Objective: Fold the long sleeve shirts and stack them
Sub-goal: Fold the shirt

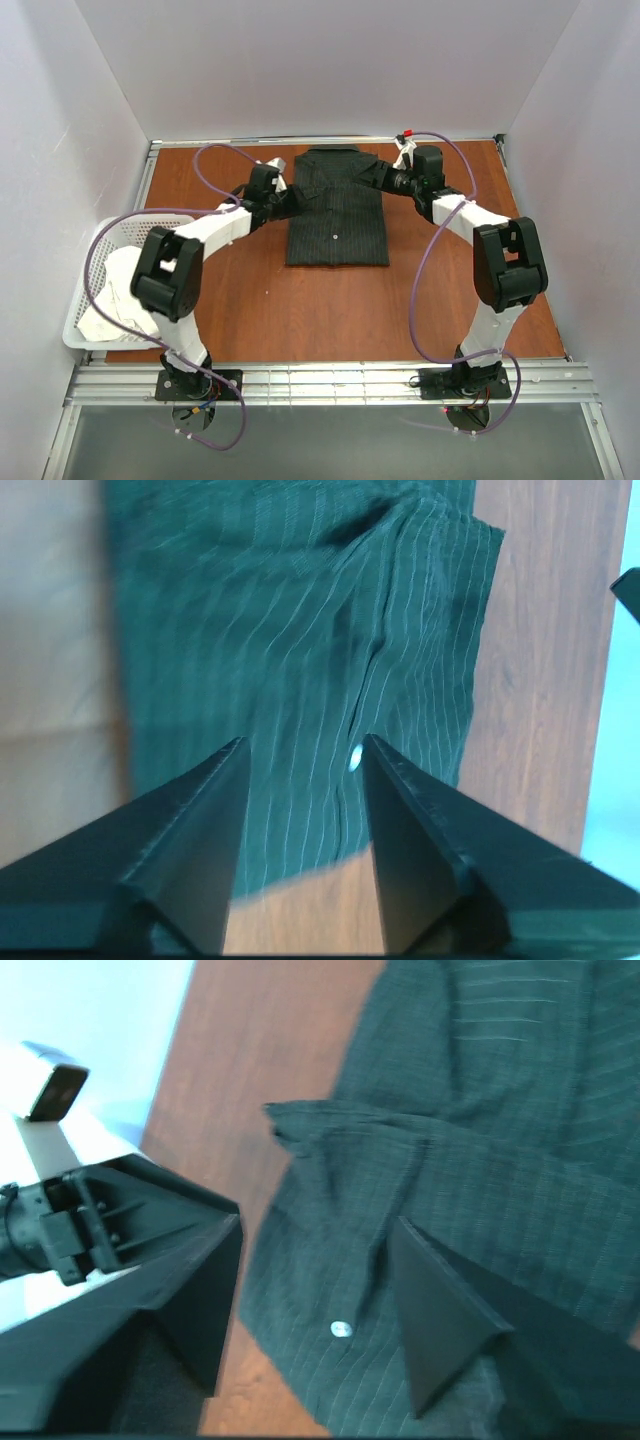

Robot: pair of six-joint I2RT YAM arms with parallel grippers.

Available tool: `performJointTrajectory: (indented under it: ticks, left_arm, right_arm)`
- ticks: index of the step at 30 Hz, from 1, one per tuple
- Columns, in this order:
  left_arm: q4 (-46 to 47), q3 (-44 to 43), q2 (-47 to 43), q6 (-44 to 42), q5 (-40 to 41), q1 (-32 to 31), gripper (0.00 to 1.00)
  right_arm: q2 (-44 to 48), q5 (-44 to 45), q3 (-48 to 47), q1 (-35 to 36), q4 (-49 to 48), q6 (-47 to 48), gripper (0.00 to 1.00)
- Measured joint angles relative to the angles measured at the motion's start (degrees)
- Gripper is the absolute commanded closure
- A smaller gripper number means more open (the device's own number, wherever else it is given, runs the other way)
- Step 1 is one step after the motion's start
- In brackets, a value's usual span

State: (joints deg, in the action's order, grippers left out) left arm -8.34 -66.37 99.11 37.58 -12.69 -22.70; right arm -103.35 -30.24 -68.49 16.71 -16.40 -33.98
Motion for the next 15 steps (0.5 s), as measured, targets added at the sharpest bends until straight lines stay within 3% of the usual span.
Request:
performJointTrajectory:
  ticks: [5,10,15]
  left_arm:
    - [4.1,-7.8,12.9,2.6,-1.5,-1.3,0.73]
    - [6.6,-18.1,25.3,2.1,0.2,-1.0,0.73]
    - [10.1,-23.3,31.0,1.6,0.1,-0.4,0.64]
  right_arm:
    - [-6.6,-1.8,-2.6,-2.3,0.1,1.1,0.54]
    - [-14.5,-2.8,-7.0,-3.6,0.2,1.6,0.55]
    - [-21.1,-3.1,-9.7,-5.9,0.2,1.6,0.55]
